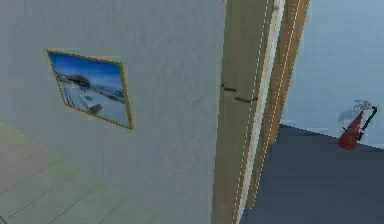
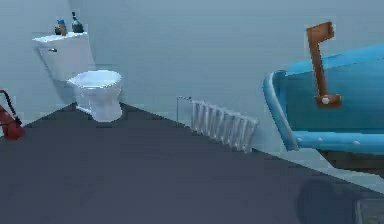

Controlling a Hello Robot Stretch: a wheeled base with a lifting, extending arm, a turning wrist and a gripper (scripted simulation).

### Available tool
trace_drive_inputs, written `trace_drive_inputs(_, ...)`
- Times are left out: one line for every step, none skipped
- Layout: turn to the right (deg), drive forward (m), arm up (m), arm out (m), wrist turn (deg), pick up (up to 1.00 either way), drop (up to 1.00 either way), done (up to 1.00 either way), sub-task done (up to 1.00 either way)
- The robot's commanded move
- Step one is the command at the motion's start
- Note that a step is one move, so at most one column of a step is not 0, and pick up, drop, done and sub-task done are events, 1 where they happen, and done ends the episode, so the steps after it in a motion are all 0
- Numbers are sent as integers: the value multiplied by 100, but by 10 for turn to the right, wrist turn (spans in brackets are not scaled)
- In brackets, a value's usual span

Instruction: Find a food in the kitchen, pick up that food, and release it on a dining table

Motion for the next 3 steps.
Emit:
trace_drive_inputs(450, 0, 0, 0, 0, 0, 0, 0, 0)
trace_drive_inputs(90, 0, 0, 0, 0, 0, 0, 0, 0)
trace_drive_inputs(30, 0, 0, 0, 0, 0, 0, 0, 0)
